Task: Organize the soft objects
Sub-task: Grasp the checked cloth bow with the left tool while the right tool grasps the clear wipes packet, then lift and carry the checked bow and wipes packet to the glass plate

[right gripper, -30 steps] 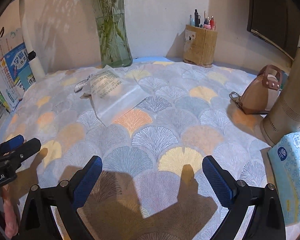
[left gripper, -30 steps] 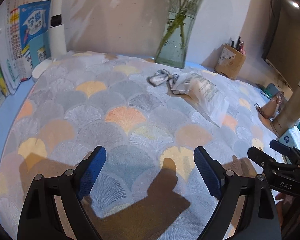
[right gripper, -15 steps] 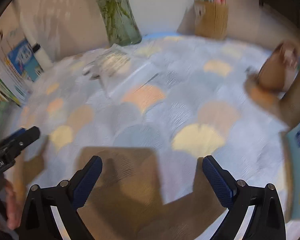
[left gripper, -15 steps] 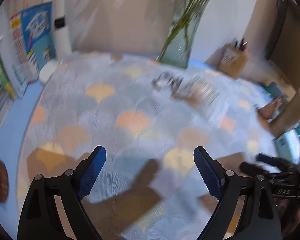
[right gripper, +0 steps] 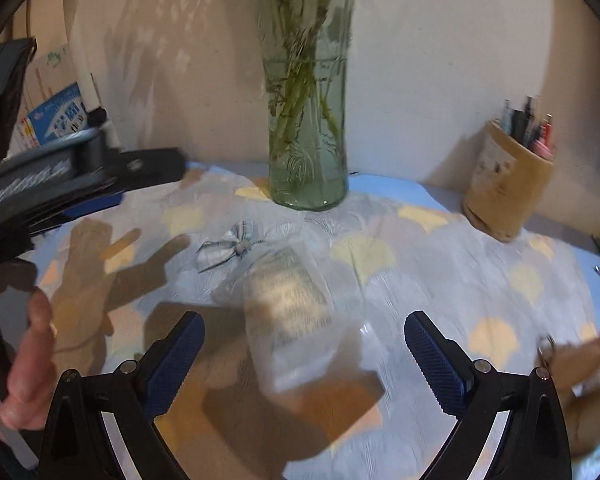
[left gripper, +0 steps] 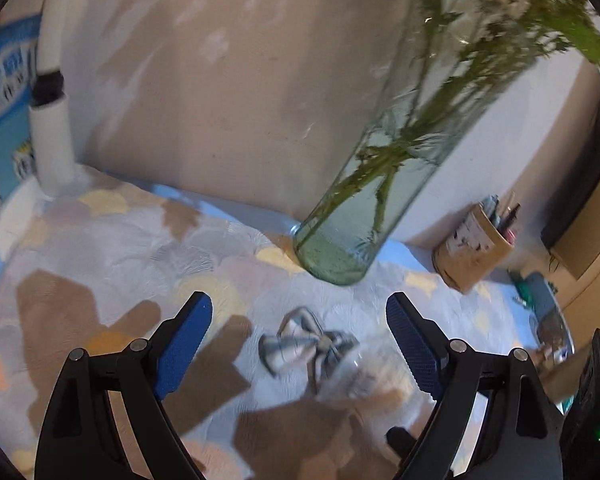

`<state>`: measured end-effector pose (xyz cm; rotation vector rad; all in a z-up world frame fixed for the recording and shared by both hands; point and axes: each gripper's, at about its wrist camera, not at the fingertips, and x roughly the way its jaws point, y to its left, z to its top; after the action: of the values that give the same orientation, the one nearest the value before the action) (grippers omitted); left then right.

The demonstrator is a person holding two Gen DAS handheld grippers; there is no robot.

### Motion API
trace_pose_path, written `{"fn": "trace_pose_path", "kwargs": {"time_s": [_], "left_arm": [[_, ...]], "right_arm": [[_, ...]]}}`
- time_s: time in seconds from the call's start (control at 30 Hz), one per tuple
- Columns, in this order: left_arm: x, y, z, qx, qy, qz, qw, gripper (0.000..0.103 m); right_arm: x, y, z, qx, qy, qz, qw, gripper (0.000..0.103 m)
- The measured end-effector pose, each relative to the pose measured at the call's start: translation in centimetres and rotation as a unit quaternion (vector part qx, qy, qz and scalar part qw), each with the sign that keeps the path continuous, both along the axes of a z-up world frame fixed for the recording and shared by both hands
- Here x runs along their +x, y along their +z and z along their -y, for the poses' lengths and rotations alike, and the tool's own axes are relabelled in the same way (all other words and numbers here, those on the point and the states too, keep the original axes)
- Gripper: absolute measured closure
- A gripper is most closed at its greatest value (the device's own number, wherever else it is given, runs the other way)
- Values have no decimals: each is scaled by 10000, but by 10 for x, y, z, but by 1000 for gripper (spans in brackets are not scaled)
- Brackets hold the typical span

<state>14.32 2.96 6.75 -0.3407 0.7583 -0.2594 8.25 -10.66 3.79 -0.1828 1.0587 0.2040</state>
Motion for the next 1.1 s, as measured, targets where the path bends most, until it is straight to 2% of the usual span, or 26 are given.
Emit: {"fn": "trace_pose_path", "kwargs": {"time_s": [0.07,0.1,0.13,0.17,0.2,0.23,0.33,0.47,0.6,0.67,0.7,0.73,0.8,0.83,0.87,1.0,1.03,1.1], "left_arm": [[4,-14,-6,-198,-62,-25,9998,15],[4,-23,-9,-258,-63,-38,9996,15],[5,-28,-11,-195,-7,-125,9997,16],[7,-30,-12,-104,30,-222,9997,16],[7,-32,-13,-118,-10,-200,9997,16],[6,-31,-14,-149,-33,-183,9997,16],[7,-31,-7,-155,-245,-189,9994,16],[5,-30,23,303,-751,-205,9965,15],[4,-39,56,1056,-1276,-345,9856,14],[5,-46,66,1415,-1310,-433,9803,20],[4,-46,69,1527,-1318,-348,9788,27],[3,-45,71,1506,-1390,-317,9783,40],[3,-45,67,1438,-1366,-315,9796,50],[3,-45,65,1369,-1363,-296,9807,64],[3,-45,63,1288,-1383,-304,9815,72],[2,-44,57,1121,-1371,-278,9838,76],[1,-44,58,1123,-1394,-262,9835,77],[0,-44,62,1215,-1396,-209,9825,78]], "right_arm": [[7,-11,-6,-112,94,-15,9999,5],[10,-15,-9,-158,143,-15,9998,11],[13,-20,-12,-196,188,-41,9996,21],[15,-25,-15,-215,211,-93,9995,27],[18,-30,-16,-213,211,-163,9994,42],[18,-33,-16,-189,207,-216,9994,53],[11,-31,-4,105,152,-161,9997,61],[-7,-19,30,282,-444,-253,9983,62],[-26,-15,67,420,-1007,-63,9940,62],[-27,-16,79,765,-1073,-74,9912,61],[-26,-14,82,869,-1104,-51,9901,61],[-24,-13,83,875,-1109,-30,9900,60],[-21,-18,79,745,-1106,-146,9910,56],[-20,-20,77,664,-1107,-185,9915,51],[-22,-22,77,581,-1121,-204,9918,48],[-22,-23,81,663,-1178,-201,9906,40],[-23,-23,85,709,-1240,-212,9895,34],[-21,-24,91,806,-1338,-216,9875,30]]}}
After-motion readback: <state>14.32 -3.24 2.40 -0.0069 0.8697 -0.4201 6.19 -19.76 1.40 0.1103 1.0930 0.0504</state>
